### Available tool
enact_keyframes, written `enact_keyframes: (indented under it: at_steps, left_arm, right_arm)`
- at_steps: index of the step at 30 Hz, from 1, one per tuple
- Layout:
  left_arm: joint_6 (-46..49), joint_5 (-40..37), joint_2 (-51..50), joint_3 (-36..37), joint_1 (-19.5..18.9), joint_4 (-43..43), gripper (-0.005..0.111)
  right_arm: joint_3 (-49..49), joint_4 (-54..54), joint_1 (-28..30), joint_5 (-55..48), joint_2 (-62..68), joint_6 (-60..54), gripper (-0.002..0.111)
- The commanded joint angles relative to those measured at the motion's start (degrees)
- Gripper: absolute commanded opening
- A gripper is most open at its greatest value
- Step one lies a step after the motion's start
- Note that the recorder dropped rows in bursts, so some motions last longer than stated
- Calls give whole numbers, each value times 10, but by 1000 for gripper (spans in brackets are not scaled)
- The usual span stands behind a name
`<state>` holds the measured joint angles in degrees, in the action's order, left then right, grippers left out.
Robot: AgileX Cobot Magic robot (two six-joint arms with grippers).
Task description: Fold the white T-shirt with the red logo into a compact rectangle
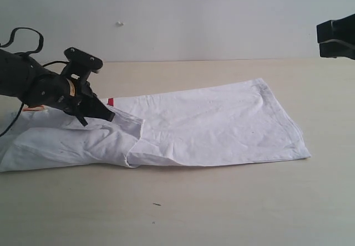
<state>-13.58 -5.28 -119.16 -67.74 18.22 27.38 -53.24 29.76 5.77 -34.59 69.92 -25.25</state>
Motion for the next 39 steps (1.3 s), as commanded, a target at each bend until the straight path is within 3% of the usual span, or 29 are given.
enact_keyframes:
  at_steps: [1, 9, 13, 21, 28, 33, 37, 39]
  left_arm:
    - [-6, 3, -20, -2, -1, -6, 0]
    - [-1, -121, -5, -2, 0, 4, 0]
    - [3, -145, 44, 11, 0, 3, 0]
    - [16, -191, 147, 79, 0, 1, 0]
    - [20, -196, 127, 157, -5, -11, 0]
    - [74, -275, 139, 174, 13, -54, 0]
    - [74, -263, 189, 178, 14, -77, 0]
    - [81, -200, 212, 178, 22, -128, 0]
  right_arm:
    - [3, 2, 2, 1, 2, -6, 0]
    - [3, 2, 2, 1, 2, -6, 0]
    - [3, 2, 2, -5, 2, -6, 0]
    - [3, 2, 2, -9, 2, -8, 0]
    - [3, 3, 2, -16, 2, -8, 0]
    - [3, 8, 2, -10, 2, -11, 0]
    - [3, 33, 2, -21, 2, -32, 0]
    - [3, 53, 2, -22, 2, -47, 0]
